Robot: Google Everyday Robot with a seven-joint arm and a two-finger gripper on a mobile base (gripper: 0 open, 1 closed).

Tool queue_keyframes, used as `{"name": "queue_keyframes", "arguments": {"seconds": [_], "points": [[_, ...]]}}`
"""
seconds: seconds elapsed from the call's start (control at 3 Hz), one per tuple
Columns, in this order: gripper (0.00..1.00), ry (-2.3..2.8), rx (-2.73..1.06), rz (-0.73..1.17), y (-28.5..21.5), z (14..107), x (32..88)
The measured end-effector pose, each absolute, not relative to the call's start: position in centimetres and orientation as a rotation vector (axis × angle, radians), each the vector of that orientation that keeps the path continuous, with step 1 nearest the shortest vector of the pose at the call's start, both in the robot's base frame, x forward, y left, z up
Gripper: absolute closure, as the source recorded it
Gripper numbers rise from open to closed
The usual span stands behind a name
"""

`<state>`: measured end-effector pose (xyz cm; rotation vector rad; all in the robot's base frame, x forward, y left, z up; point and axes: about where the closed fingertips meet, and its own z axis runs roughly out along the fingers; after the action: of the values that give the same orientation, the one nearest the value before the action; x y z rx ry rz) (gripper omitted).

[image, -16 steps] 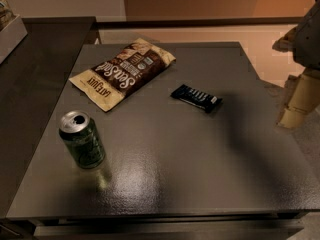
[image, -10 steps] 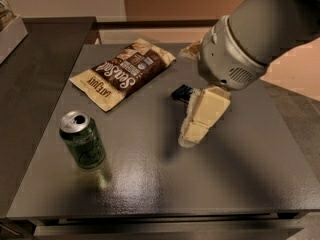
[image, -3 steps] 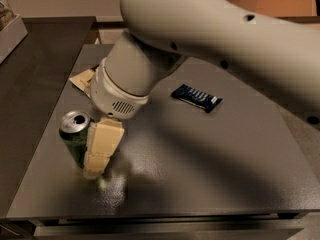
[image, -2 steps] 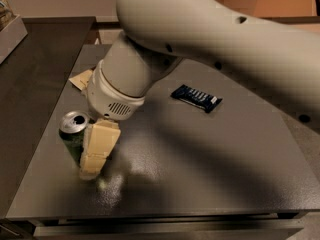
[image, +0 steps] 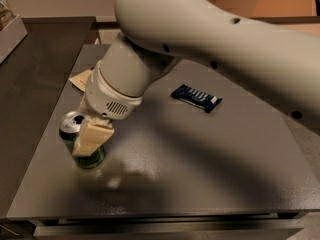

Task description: Pick green can

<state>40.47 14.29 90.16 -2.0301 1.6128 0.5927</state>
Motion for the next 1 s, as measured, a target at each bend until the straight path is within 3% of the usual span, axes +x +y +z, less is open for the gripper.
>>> {"name": "queue_keyframes", "arguments": {"seconds": [0.67, 1.0], "points": [[0.87, 1.628, -1.977, 0.614, 13.5, 91.5, 41.2], [1.0, 1.612, -1.928, 0.613, 12.1, 94.0, 42.3]]}}
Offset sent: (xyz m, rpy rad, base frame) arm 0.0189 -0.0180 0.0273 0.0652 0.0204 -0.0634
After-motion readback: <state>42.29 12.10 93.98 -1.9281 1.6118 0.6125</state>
